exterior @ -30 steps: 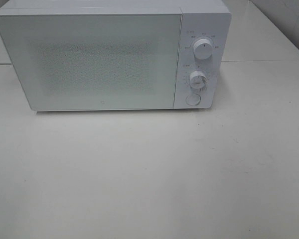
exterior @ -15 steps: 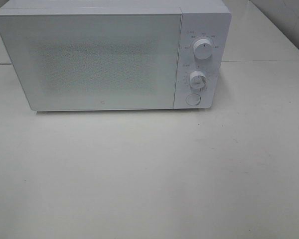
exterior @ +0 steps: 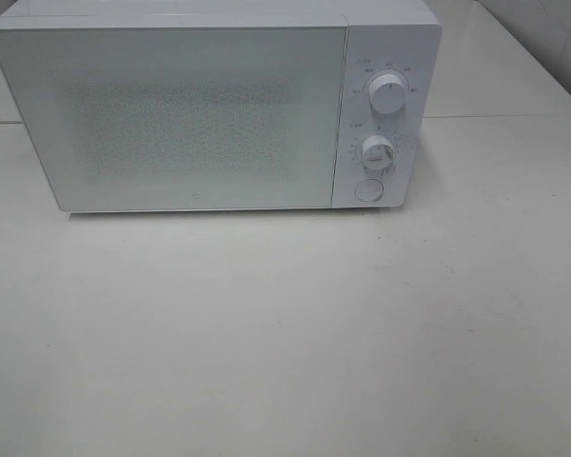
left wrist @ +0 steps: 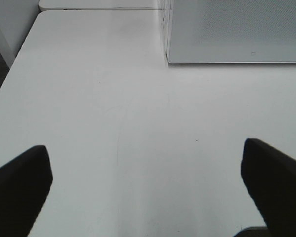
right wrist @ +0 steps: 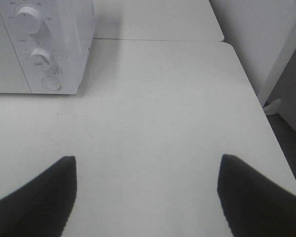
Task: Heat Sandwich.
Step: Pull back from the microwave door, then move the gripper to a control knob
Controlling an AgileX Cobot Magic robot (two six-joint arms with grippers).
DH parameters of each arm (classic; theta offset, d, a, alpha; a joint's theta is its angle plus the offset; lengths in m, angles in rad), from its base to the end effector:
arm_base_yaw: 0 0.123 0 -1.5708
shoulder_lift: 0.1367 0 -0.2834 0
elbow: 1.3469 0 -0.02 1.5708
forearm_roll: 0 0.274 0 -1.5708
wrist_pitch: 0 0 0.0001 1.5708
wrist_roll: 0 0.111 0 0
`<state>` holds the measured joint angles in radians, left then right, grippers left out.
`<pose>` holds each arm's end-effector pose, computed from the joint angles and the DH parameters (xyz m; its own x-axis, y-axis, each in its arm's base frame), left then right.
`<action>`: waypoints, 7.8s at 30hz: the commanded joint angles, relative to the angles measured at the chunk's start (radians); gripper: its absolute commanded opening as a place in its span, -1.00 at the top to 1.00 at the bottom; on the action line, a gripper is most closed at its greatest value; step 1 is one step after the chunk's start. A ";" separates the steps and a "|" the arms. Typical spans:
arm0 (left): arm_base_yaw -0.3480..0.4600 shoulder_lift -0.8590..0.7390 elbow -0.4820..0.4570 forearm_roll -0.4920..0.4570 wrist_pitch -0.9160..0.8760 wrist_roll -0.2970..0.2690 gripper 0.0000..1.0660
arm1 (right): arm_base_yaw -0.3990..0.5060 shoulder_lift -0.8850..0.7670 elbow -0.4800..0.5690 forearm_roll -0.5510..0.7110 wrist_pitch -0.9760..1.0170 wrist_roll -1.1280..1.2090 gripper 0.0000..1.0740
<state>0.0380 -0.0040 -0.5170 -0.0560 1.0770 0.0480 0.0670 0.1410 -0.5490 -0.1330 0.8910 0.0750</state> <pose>0.0316 -0.0043 0.2834 -0.4507 0.0043 -0.8927 0.0157 0.9999 -0.0031 0.0617 -0.0073 0.3063 -0.3809 -0.0344 -0.9240 0.0251 0.9986 -0.0476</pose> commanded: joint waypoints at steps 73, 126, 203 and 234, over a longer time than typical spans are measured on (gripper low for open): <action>0.002 -0.026 0.001 -0.009 -0.010 -0.005 -0.88 | 0.095 1.074 0.285 0.422 -1.741 -0.290 -0.42; 0.002 -0.026 0.001 -0.009 -0.010 -0.005 -0.88 | 0.740 1.650 0.020 1.009 -2.043 -0.492 -0.42; 0.002 -0.020 0.001 -0.009 -0.010 -0.001 -0.88 | 0.597 1.905 -0.272 0.901 -2.007 -0.368 0.82; 0.002 -0.020 0.001 -0.009 -0.010 -0.001 -0.88 | 0.597 1.905 -0.272 0.831 -2.126 1.014 0.82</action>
<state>0.0380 -0.0040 -0.5170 -0.0570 1.0770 0.0480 0.6640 2.0590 -0.7940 0.7990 -1.1470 0.9950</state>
